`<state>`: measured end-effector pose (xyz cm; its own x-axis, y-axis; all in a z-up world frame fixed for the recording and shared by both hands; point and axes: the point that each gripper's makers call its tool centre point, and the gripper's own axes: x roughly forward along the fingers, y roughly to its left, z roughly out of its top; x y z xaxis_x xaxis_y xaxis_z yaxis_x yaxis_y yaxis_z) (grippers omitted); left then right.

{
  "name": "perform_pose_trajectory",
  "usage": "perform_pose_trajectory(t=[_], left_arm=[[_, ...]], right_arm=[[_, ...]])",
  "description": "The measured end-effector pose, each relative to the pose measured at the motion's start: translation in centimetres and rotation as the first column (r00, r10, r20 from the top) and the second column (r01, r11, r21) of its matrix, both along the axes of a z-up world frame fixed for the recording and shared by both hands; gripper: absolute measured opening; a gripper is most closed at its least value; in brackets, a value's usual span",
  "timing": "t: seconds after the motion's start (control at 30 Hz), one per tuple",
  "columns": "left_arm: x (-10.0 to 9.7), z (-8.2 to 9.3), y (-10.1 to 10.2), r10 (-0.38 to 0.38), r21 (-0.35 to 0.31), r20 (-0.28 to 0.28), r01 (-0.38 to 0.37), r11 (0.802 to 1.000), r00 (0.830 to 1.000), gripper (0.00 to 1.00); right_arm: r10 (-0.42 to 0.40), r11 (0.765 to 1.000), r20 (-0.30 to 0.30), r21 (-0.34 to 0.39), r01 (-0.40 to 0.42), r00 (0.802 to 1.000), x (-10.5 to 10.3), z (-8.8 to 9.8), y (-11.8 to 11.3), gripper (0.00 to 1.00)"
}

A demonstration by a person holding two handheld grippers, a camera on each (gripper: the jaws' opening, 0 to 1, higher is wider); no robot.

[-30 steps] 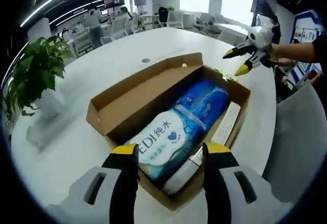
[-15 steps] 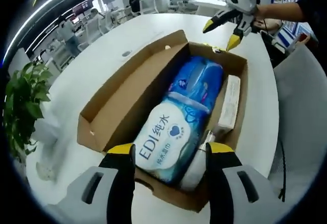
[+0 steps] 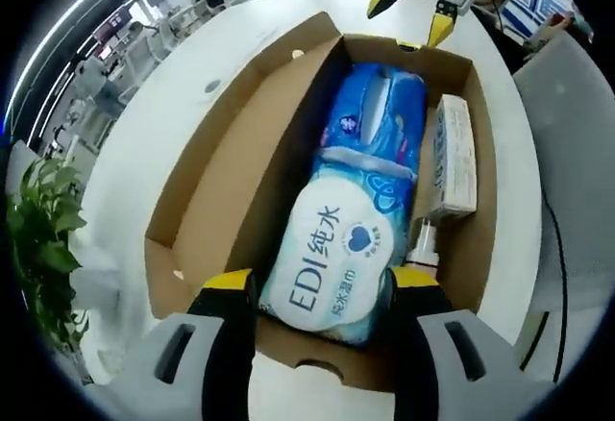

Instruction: Operate the shoe box by opening the lid, removing the specified soft item, and placing it in the target area until the item is outside and the box remains undamaged.

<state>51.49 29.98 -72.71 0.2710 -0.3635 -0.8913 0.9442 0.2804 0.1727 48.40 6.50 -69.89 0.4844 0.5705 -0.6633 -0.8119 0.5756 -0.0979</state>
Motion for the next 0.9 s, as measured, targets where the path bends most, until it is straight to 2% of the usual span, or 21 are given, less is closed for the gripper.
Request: perform_pose_trajectory(t=[0.17, 0.27, 0.37, 0.63, 0.9], left_arm=[[0.3, -0.1, 0.2, 0.01, -0.003, -0.036, -0.01, 1.0, 0.999, 0.58], [-0.1, -0.2, 0.0, -0.001, -0.007, -0.056, 0.001, 1.0, 0.998, 0.54], [-0.6, -0.2, -0.3, -0.034, -0.002, -0.064, 0.034, 0.999, 0.997, 0.49], [-0.8, -0.3, -0.5, -0.067, 0.019, -0.078, 0.069, 0.997, 0.995, 0.48], [-0.4, -0.6, -0.4, -0.069, 0.026, -0.098, 0.072, 0.997, 0.993, 0.51]], right_arm=[[0.014, 1.0, 0.01, 0.013, -0.014, 1.0, 0.0, 0.8, 0.7, 0.54], [0.027, 1.0, 0.01, 0.015, -0.027, 1.0, 0.0, 0.9, 1.4, 0.54], [0.043, 0.999, 0.01, 0.019, -0.044, 0.999, 0.0, 0.9, 2.3, 0.54], [0.088, 0.996, 0.01, 0.027, -0.089, 0.996, -0.3, 1.2, 4.6, 0.55], [0.119, 0.993, 0.003, 0.028, -0.119, 0.993, -0.6, 1.2, 6.1, 0.56]])
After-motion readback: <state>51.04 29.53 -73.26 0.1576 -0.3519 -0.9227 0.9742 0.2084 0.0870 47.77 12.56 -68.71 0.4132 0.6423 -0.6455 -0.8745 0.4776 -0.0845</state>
